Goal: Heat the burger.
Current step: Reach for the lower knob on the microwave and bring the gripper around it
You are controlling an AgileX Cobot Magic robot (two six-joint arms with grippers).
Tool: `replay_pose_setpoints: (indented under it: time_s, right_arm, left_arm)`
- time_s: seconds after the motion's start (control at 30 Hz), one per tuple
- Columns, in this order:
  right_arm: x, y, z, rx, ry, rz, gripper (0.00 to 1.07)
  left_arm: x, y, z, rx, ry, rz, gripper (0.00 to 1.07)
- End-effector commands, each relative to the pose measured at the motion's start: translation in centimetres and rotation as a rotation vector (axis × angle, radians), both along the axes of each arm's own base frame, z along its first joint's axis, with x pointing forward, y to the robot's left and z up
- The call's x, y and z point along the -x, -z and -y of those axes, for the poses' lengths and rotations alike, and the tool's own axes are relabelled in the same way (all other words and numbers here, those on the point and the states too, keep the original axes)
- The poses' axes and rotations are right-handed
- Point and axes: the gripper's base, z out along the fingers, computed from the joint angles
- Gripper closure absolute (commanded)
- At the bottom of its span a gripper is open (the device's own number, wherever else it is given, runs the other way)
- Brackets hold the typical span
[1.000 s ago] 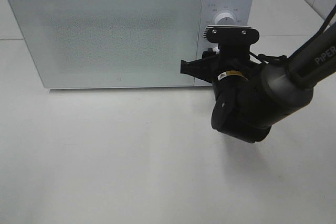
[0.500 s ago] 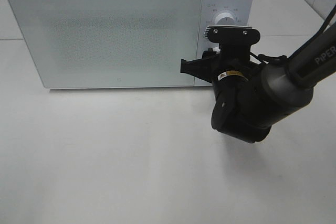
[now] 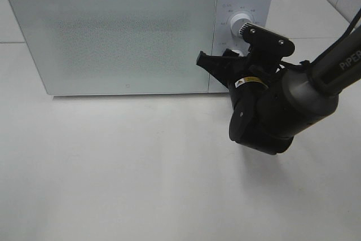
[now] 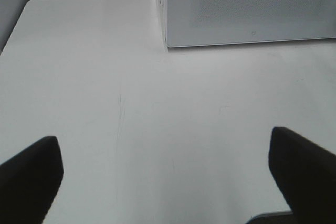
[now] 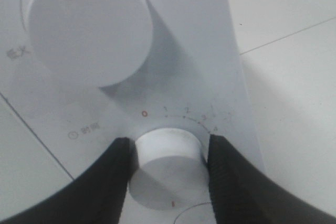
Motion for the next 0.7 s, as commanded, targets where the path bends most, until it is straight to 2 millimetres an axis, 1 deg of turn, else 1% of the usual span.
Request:
replay_pose_setpoints:
  time_s: [0.03,0.07,0.1,0.17,0.2,0.27,0.3,0.33,0.37,0.43,0.5,0.53,0.57,0.7]
  right_arm:
    - [-0.4,-1.4,0.0,-0.083,0.009,0.151,1.07]
    - [-0.5,-1.5,-0.1,-0.146,-0.005,0.166,1.07]
    - [-0.5,-1.5,-0.1,-0.146,-0.005,0.166,1.07]
    - [-0.5,-1.6,-0.5,-0.243,-0.048,0.192,1.07]
    - [-0.5,-1.6,-0.5,-0.243,-0.048,0.192,1.07]
    - [-0.6,-1.7,-0.7,-0.34,-0.068,0.21,1.07]
    - [-0.6,-1.7,-0.7,-0.34,-0.068,0.21,1.07]
    - [-0.6,-1.7,-0.8,-0.408,-0.075,0.221,1.07]
    - [-0.6,-1.7,-0.8,-0.408,-0.075,0.221,1.07]
    - [-0.6,-1.8,-1.1,-0.482,-0.098,0.231,1.07]
    - [-0.6,-1.8,-1.1,-0.502,-0.104,0.234,1.07]
    - [-0.6,-1.8,-1.2,-0.549,-0.115,0.239,1.07]
    - [-0.6,-1.8,-1.2,-0.549,-0.115,0.239,1.07]
    - [-0.6,-1.9,-1.5,-0.665,-0.135,0.25,1.07]
  left_arm:
    - [0.0,0.0,0.0,0.007,0.003,0.016,0.07]
    - [0.0,0.0,0.0,0.007,0.003,0.016,0.07]
    - [0.0,0.0,0.0,0.007,0.003,0.016,0.07]
    - [0.0,0.0,0.0,0.007,0.003,0.016,0.07]
    - [0.0,0.0,0.0,0.007,0.003,0.016,0.07]
    - [0.0,0.0,0.0,0.007,0.003,0.016,0.07]
    - [0.0,0.0,0.0,0.007,0.003,0.016,0.07]
    - [0.0,0.0,0.0,0.007,0.003,0.016,0.07]
    - [0.0,0.0,0.0,0.007,0.003,0.016,0.07]
    - [0.0,0.0,0.0,0.007,0.003,0.016,0.07]
    - [0.0,0.0,0.0,0.007,0.003,0.016,0.07]
    - [0.0,0.0,0.0,0.007,0.003,0.016,0.07]
    - [0.0,0.0,0.0,0.007,0.003,0.016,0.07]
    - [0.0,0.0,0.0,0.007,0.003,0.016,0.07]
